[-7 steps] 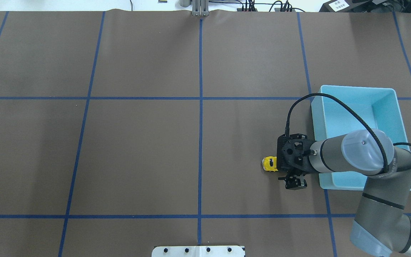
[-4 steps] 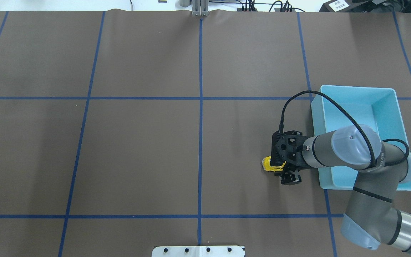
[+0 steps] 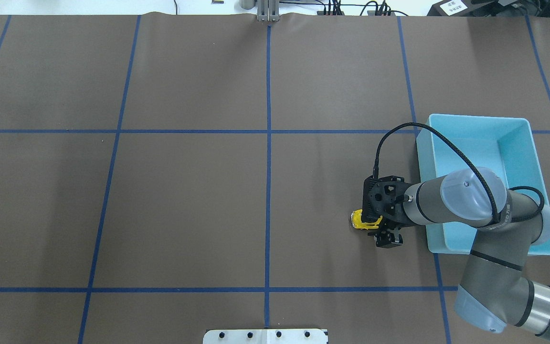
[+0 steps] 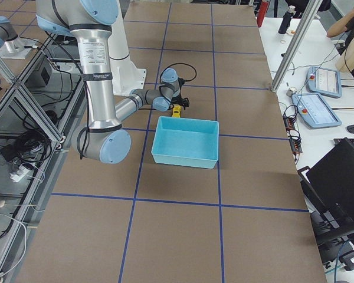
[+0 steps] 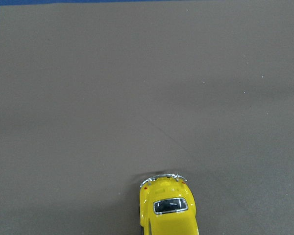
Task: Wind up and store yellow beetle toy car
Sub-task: 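Close the right gripper around the yellow car, then lift the car with the right gripper and carry it into the bin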
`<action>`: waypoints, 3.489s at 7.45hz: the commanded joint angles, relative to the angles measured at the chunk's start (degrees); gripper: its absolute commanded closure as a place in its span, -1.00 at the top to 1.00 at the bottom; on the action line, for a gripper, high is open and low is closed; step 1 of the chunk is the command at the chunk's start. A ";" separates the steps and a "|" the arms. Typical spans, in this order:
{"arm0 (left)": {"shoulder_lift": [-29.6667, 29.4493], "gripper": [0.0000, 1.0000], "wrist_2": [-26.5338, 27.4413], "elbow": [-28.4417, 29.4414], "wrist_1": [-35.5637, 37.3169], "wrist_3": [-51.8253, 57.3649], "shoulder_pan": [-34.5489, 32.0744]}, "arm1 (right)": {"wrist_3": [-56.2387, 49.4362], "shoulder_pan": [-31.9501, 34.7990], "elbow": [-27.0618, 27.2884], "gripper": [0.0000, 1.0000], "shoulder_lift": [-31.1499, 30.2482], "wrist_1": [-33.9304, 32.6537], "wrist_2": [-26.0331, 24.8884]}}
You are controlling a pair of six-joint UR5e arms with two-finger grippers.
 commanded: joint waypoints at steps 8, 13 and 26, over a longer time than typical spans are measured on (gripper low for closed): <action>0.00 1.00 0.00 0.00 0.01 0.00 0.00 | 0.46 -0.54 -0.40 0.68 -0.69 0.27 -0.02; 0.00 1.00 0.00 -0.09 0.01 0.00 0.00 | 0.72 3.82 3.79 -1.00 -0.42 -0.42 2.77; 0.00 1.00 -0.08 -0.09 0.01 0.00 0.00 | -23.27 26.62 -5.82 -1.00 -14.06 11.08 24.68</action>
